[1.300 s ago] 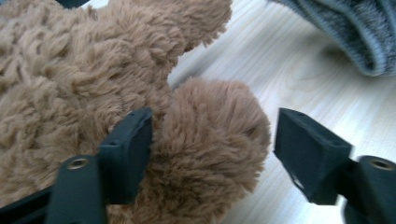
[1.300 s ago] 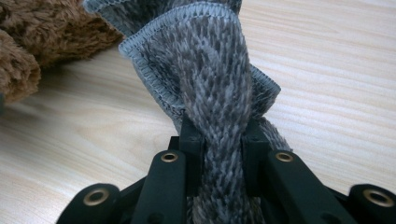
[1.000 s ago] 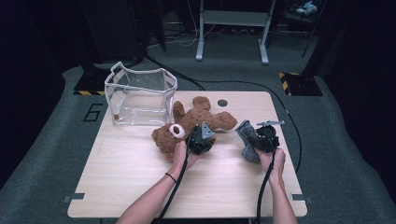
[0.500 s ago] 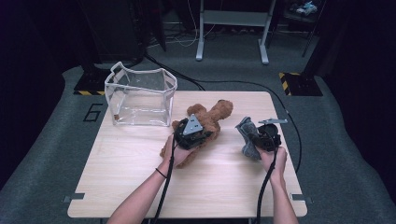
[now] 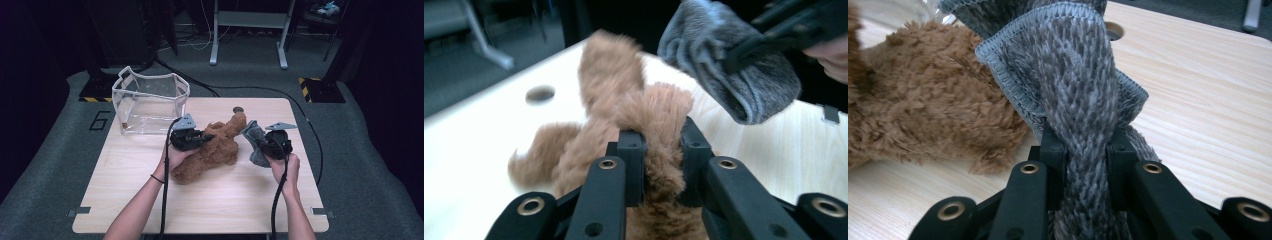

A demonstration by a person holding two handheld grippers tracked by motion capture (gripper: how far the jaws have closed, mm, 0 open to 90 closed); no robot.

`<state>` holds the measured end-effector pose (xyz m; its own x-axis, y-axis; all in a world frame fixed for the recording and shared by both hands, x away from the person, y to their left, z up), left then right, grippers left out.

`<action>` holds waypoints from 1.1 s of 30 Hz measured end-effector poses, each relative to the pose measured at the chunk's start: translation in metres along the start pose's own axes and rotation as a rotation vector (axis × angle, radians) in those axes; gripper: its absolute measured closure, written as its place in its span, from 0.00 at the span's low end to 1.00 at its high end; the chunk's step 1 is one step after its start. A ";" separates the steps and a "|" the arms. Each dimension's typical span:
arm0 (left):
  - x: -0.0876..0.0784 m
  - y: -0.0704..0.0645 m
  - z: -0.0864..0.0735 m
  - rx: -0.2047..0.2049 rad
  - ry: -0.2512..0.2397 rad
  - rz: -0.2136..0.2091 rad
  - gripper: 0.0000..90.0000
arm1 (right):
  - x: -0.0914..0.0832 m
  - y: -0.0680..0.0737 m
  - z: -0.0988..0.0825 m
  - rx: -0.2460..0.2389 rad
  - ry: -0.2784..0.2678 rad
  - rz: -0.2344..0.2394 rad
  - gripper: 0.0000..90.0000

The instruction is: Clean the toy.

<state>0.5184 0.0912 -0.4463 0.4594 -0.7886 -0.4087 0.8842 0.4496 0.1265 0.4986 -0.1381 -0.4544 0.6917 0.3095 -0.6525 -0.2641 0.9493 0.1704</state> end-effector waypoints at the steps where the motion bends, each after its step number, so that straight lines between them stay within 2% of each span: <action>1: -0.001 0.003 -0.002 -0.007 0.009 0.004 0.84 | 0.004 0.004 0.000 -0.007 0.006 0.008 0.84; 2: -0.001 0.006 -0.005 -0.042 0.032 0.003 0.82 | 0.008 0.009 0.000 -0.014 0.015 0.011 0.85; 3: -0.001 0.010 -0.008 -0.060 0.066 0.027 0.78 | 0.013 0.015 -0.001 -0.016 0.027 0.018 0.84; 4: 0.000 0.012 -0.010 -0.062 0.087 0.027 0.75 | 0.017 0.021 -0.002 -0.027 0.036 0.027 0.84; 5: 0.000 0.014 -0.014 -0.073 0.118 0.049 0.71 | 0.022 0.026 -0.001 -0.053 0.035 0.038 0.84; 6: 0.001 0.018 -0.017 -0.061 0.155 0.082 0.67 | 0.026 0.033 -0.002 -0.058 0.044 0.046 0.84; 7: 0.001 0.017 -0.019 -0.069 0.157 0.066 0.67 | 0.030 0.040 -0.001 -0.069 0.045 0.062 0.85; 9: 0.000 0.018 -0.021 -0.089 0.155 0.083 0.64 | 0.040 0.053 -0.002 -0.076 0.069 0.088 0.85; 10: 0.000 0.018 -0.021 -0.089 0.155 0.083 0.64 | 0.040 0.053 -0.002 -0.076 0.069 0.088 0.85; 11: -0.003 0.018 -0.021 -0.102 0.152 0.102 0.63 | 0.050 0.062 -0.002 -0.090 0.083 0.091 0.85; 12: -0.006 0.019 -0.021 -0.094 0.161 0.107 0.60 | 0.053 0.064 -0.002 -0.095 0.088 0.092 0.85; 13: -0.008 0.018 -0.021 -0.112 0.158 0.108 0.57 | 0.055 0.066 -0.001 -0.096 0.085 0.089 0.85; 16: -0.018 0.017 -0.022 -0.123 0.173 0.137 0.49 | 0.056 0.068 0.000 -0.100 0.089 0.087 0.85; 20: -0.032 0.011 -0.022 -0.115 0.186 0.178 0.40 | 0.054 0.067 -0.001 -0.095 0.093 0.083 0.85; 25: -0.050 0.000 -0.024 -0.101 0.212 0.208 0.30 | 0.054 0.068 -0.002 -0.098 0.097 0.072 0.85; 29: -0.060 -0.011 -0.029 -0.090 0.245 0.206 0.23 | 0.054 0.068 -0.002 -0.096 0.097 0.068 0.85; 33: -0.064 -0.023 -0.039 -0.100 0.262 0.190 0.20 | 0.054 0.068 -0.002 -0.097 0.094 0.066 0.85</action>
<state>0.4658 0.1479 -0.4585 0.5665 -0.5578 -0.6066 0.7661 0.6276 0.1384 0.5168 -0.0566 -0.4797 0.6057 0.3599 -0.7096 -0.3735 0.9161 0.1458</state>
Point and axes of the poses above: each handheld gripper's, and its own axes: x roughly forward along the jaws, z roughly out of its top, y roughly to its left, the point moved 8 cm from there along x, roughly forward along the jaws, and after that the axes turned 13 degrees about x, right-handed, at the moved point
